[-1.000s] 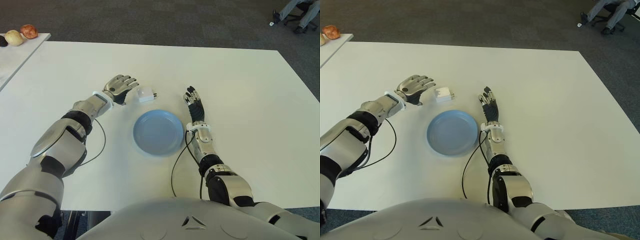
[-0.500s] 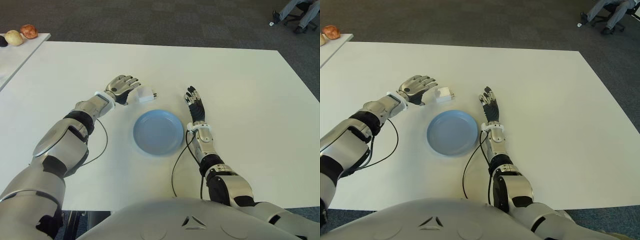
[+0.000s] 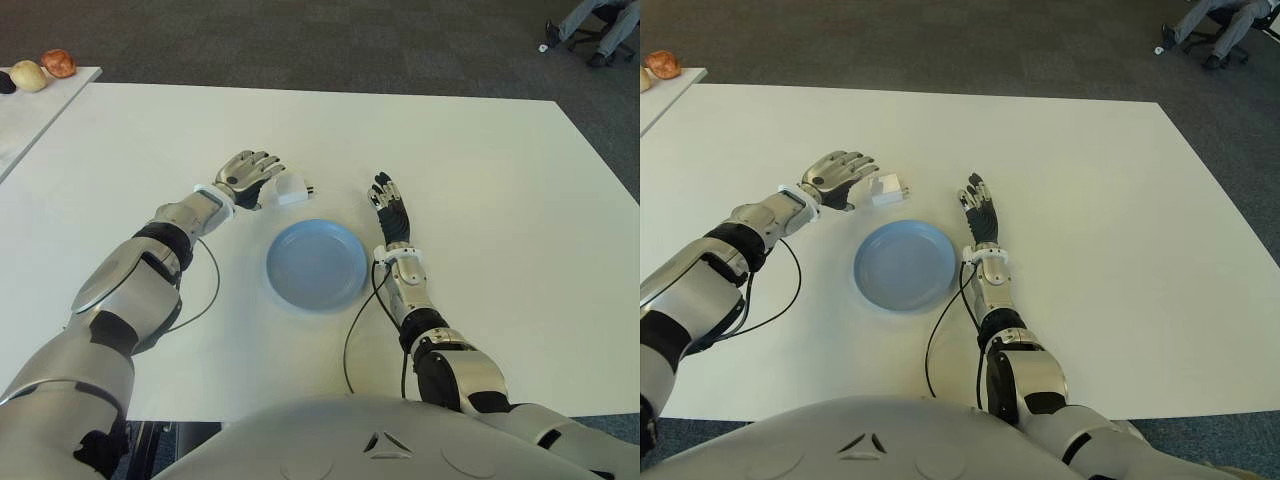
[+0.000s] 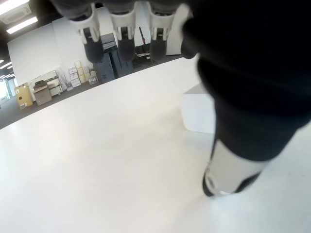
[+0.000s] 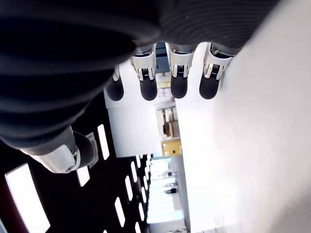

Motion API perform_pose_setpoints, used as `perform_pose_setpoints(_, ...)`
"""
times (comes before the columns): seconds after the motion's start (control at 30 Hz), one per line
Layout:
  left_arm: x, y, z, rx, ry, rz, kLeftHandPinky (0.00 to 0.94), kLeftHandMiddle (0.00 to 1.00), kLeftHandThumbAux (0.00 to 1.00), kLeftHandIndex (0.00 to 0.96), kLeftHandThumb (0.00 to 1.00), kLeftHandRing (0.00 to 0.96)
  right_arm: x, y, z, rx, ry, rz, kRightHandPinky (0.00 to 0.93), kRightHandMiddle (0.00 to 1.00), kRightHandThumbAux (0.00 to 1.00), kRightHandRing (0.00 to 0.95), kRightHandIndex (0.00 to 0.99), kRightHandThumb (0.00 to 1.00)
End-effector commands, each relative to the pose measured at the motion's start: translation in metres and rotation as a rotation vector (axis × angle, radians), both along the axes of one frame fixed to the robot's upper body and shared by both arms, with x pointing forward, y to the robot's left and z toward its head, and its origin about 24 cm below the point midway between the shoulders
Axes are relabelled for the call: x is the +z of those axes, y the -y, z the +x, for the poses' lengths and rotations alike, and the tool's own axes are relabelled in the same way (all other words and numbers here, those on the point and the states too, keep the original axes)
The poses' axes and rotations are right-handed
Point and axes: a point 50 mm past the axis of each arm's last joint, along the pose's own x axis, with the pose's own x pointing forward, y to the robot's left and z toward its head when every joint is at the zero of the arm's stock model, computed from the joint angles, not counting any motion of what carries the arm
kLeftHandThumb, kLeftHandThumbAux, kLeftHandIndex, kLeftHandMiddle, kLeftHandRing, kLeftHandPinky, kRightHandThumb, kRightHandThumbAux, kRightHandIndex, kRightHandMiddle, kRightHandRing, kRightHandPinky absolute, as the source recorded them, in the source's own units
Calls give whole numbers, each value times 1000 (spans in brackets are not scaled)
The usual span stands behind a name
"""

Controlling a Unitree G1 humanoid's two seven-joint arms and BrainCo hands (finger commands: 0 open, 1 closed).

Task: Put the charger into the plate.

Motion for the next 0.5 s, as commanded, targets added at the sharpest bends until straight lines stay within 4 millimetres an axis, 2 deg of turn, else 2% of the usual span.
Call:
perform_pose_setpoints(0.03, -21, 9, -13, -26, -91, 5, 2, 0, 779, 0, 0, 0, -28, 4, -19, -6, -155, -2, 54, 42, 511, 27, 24, 0)
perform_pose_setpoints(0.5, -29, 8, -21, -52, -90, 9, 15, 0, 787, 0, 0, 0, -28, -1, -19, -9, -156, 5, 68, 49, 475, 34, 32, 0)
